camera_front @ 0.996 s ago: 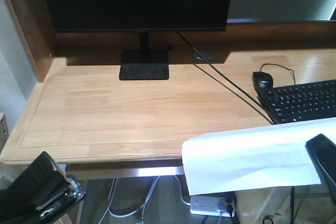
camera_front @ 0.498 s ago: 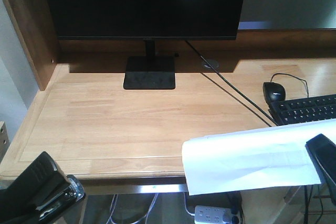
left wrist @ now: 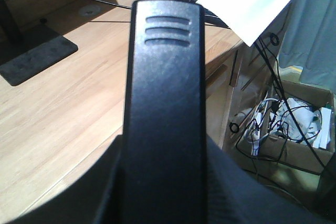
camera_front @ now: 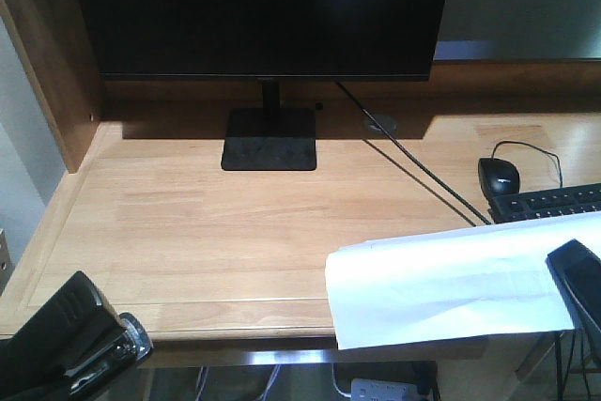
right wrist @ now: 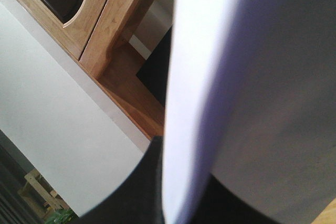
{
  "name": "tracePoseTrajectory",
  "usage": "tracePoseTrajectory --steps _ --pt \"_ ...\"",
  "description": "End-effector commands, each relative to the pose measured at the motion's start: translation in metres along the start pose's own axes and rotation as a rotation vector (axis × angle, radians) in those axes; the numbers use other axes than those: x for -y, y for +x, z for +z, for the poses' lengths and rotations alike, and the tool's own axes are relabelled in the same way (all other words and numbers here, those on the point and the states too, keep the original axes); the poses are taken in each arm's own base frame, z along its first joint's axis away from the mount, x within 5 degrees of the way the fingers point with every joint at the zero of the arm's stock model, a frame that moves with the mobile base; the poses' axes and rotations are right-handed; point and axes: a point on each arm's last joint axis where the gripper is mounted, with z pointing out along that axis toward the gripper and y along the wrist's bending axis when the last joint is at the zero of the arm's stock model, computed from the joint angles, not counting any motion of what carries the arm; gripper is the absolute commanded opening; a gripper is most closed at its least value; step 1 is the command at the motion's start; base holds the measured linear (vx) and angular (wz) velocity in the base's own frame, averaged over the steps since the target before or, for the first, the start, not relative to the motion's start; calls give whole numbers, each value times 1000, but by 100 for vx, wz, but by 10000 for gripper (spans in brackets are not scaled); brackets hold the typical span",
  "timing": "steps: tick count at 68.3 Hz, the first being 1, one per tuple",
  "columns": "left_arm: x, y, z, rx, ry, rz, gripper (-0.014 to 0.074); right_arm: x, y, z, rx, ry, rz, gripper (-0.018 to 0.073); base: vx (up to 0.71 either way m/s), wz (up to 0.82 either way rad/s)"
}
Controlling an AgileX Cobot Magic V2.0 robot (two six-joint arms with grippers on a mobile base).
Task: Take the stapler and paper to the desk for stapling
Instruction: 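Approach the desk edge and stop in front of the monitor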
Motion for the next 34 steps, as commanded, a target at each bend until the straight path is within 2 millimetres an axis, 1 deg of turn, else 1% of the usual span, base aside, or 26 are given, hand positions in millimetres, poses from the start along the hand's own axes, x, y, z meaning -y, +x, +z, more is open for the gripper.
tracePoseTrajectory --steps 1,34 --pt "-3 -18 -5 120 -36 -31 -7 -10 -8 3 40 -74 -6 -5 4 0" --pt "-3 -18 -5 120 -36 -31 -7 -10 -8 3 40 -74 -6 -5 2 0"
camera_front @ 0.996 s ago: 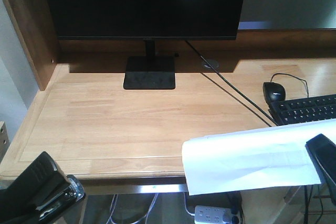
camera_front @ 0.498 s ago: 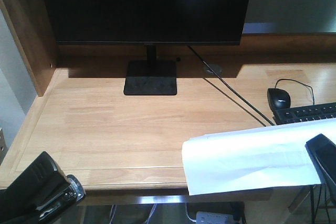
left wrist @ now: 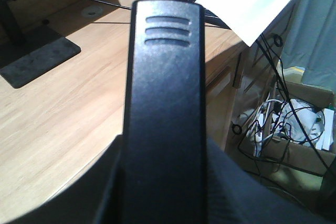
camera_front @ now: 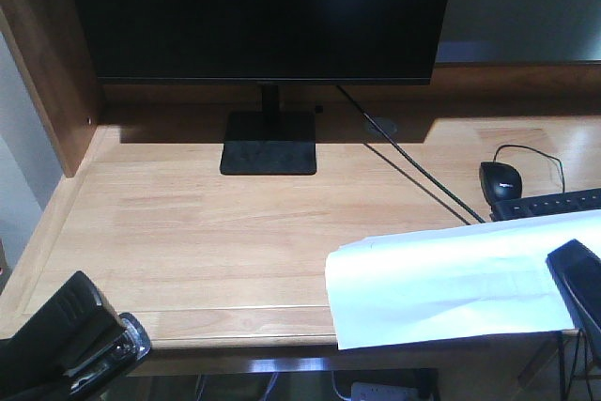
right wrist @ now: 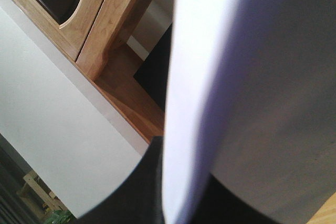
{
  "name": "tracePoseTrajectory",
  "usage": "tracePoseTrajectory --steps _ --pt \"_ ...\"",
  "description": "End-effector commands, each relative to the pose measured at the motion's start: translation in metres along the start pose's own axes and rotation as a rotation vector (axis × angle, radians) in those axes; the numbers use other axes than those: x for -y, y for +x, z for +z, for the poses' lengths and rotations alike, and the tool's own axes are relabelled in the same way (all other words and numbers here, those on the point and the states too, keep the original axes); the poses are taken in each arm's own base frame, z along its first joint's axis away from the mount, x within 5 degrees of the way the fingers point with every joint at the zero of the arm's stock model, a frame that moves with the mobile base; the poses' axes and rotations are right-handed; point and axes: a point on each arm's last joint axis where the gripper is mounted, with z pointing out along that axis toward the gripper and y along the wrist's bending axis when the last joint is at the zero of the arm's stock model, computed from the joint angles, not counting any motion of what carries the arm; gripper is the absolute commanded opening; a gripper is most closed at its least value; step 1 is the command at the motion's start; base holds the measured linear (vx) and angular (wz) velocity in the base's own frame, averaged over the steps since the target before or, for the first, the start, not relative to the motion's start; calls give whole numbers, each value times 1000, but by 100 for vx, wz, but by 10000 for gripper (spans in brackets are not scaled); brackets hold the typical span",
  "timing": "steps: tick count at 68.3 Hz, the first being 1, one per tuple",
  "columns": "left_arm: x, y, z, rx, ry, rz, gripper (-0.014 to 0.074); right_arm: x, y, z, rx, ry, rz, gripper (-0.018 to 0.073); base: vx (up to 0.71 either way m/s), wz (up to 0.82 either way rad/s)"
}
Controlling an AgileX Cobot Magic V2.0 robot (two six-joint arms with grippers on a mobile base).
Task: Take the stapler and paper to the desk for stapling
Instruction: 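Approach the desk edge and stop in front of the monitor, then lower the black stapler onto the desk with the left gripper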
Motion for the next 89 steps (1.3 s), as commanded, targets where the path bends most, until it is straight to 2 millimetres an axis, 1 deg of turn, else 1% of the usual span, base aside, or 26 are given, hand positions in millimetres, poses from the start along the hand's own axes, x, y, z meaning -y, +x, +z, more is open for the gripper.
tracePoseTrajectory --steps 1,89 --pt "-3 -18 -5 120 -36 -31 -7 -10 -8 3 40 -74 -6 -5 1 -2" --pt "-3 -18 -5 120 -36 -31 -7 -10 -8 3 40 -74 -6 -5 0 0"
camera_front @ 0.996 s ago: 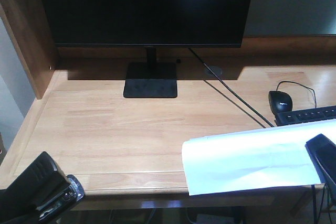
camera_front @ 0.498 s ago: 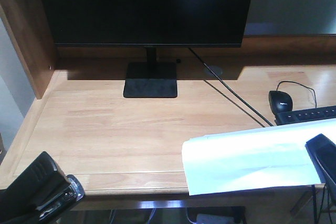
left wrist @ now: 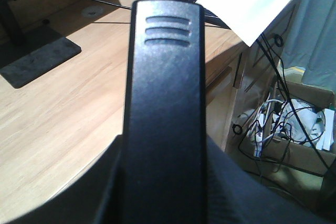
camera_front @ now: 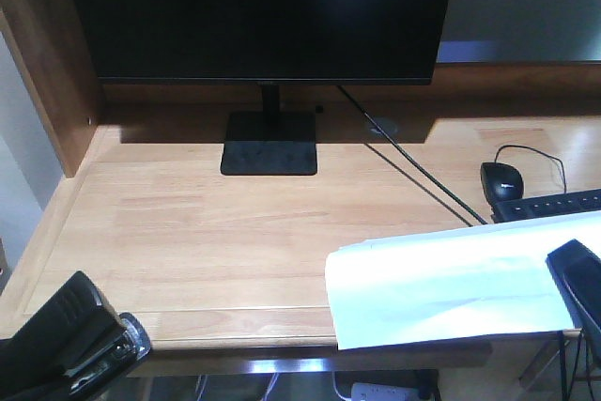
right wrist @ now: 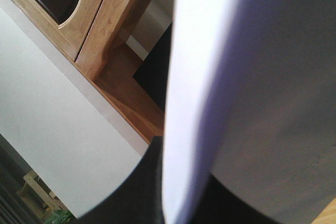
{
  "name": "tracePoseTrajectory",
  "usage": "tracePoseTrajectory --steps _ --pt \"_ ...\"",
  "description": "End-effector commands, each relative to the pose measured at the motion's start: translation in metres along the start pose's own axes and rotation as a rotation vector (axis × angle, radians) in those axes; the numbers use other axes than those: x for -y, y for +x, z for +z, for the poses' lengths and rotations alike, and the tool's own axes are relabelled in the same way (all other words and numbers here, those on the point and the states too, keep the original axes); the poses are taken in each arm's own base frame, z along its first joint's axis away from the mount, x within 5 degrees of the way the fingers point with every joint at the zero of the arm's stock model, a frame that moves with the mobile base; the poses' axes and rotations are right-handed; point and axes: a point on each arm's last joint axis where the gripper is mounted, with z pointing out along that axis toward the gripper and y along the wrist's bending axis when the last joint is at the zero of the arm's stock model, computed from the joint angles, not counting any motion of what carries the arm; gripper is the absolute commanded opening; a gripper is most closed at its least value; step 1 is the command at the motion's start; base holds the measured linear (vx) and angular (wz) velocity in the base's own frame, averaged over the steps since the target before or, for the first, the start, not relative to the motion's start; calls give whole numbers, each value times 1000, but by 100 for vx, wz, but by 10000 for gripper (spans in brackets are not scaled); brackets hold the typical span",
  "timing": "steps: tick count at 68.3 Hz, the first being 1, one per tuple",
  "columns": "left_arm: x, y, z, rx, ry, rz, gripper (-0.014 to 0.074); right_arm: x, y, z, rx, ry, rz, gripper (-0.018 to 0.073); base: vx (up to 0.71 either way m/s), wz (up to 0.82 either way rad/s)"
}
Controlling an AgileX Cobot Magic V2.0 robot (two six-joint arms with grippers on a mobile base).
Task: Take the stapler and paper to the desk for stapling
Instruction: 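Lower the black stapler onto the desk with the left gripper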
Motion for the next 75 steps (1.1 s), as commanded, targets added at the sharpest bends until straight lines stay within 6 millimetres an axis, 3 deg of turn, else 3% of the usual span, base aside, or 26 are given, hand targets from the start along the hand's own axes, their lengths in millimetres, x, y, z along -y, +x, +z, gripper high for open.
tracePoseTrajectory --steps 1,36,47,64,75 --pt "-3 -18 -5 120 -36 -31 -7 -10 -8 3 40 -74 -6 -5 0 0" --pt "-3 -17 -5 116 -31 -46 -7 -10 -8 3 40 -74 -6 -5 0 0" --pt "-15 -25 -2 186 -132 -55 -7 -10 -8 3 40 -74 -6 -5 0 0" --pt "-57 -41 41 133 -257 -194 -7 -10 -8 3 40 -74 -6 -5 0 0" --pt "-82 -55 87 -39 -204 -157 -7 -10 -8 3 40 -74 -6 -5 0 0"
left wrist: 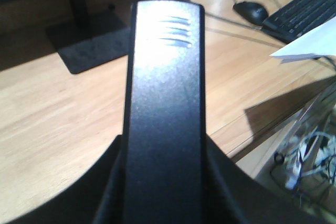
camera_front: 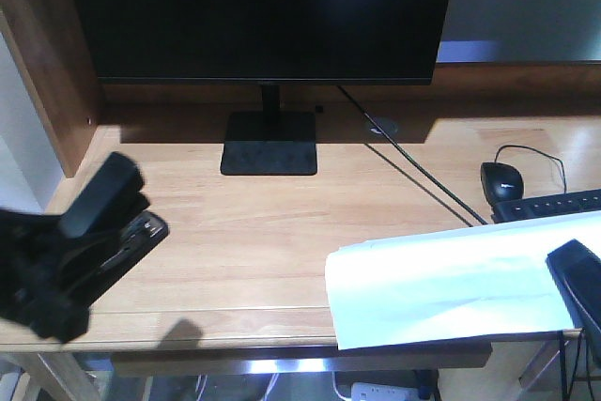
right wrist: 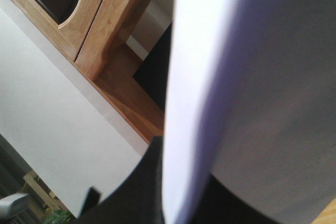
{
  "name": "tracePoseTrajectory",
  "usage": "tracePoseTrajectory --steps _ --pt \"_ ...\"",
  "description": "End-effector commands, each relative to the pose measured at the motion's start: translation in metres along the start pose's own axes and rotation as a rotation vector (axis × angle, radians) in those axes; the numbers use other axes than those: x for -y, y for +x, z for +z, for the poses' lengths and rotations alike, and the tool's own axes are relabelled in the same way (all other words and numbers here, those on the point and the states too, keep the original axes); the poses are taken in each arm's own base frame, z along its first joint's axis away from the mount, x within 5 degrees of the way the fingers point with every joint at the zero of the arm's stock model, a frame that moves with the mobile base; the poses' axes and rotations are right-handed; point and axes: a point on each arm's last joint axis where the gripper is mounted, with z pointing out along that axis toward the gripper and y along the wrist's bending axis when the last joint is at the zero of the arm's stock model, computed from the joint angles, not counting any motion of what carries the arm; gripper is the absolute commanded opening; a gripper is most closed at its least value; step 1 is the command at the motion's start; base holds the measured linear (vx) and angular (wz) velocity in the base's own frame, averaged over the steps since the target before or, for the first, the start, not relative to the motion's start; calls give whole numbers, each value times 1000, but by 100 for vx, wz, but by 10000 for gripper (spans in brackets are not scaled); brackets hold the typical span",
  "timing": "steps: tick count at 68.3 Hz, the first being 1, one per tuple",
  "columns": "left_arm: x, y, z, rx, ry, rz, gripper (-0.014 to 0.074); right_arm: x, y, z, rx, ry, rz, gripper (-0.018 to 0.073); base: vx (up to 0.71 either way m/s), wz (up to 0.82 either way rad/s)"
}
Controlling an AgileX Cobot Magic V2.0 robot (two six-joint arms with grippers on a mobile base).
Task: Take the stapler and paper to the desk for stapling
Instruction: 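Lower the black stapler onto the desk with the left gripper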
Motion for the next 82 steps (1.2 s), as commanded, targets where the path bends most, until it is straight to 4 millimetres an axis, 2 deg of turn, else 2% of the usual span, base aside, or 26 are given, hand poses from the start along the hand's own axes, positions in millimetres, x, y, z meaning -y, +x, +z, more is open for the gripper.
tracePoseTrajectory --steps 1,18,32,43,52,71,82 --pt "-8 -33 16 38 -12 35 -7 -10 -8 3 40 -74 -6 -5 0 0" --pt "-23 -63 84 -135 114 233 -7 -10 -8 3 40 -74 -6 -5 0 0" --pt "-38 -71 126 -169 127 367 -7 -10 -8 3 40 -74 -6 -5 0 0" --pt "-50 -61 156 -226 167 447 -7 -10 -8 3 40 -74 -6 -5 0 0" --pt "-69 -48 176 -257 208 362 -7 -10 -8 3 40 -74 -6 -5 0 0" --pt "-100 -35 199 -205 438 236 -7 -10 -8 3 40 -74 -6 -5 0 0" --pt "-113 -31 214 -183 491 258 -7 -10 -8 3 40 -74 -6 -5 0 0"
